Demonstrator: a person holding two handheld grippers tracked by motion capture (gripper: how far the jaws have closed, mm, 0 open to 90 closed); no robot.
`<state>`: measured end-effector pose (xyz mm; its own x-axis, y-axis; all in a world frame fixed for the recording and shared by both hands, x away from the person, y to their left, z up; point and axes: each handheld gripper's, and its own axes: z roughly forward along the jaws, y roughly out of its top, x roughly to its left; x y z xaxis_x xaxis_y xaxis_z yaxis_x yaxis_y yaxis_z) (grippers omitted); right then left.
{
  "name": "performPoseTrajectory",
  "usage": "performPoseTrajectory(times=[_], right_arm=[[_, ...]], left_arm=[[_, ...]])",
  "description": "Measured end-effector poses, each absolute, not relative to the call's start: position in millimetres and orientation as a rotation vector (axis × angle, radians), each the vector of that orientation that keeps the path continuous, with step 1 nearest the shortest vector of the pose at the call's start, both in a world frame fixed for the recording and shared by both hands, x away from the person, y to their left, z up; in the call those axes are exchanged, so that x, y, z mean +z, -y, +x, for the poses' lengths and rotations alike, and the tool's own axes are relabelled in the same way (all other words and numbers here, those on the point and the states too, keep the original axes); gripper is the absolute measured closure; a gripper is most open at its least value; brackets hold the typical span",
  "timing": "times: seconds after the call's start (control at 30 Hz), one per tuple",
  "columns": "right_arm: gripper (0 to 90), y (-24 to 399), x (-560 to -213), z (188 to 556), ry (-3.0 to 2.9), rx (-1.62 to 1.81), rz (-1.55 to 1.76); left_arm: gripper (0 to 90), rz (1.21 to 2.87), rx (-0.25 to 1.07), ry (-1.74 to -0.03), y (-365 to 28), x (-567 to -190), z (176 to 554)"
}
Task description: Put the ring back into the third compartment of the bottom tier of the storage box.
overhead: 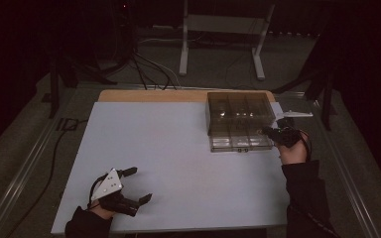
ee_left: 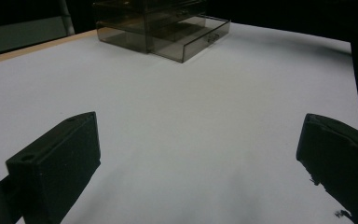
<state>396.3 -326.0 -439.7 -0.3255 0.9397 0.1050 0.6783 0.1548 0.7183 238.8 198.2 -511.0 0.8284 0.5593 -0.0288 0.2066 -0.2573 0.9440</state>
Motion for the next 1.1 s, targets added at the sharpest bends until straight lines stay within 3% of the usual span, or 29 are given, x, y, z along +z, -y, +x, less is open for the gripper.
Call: performPoseTrajectory(times=[1.1], right_arm=[[86.2,331,-487,416,-2.071,0.906,1.706]], left_arm=[[0.6,1.829,0.372,-0.585,-199,-511,239]])
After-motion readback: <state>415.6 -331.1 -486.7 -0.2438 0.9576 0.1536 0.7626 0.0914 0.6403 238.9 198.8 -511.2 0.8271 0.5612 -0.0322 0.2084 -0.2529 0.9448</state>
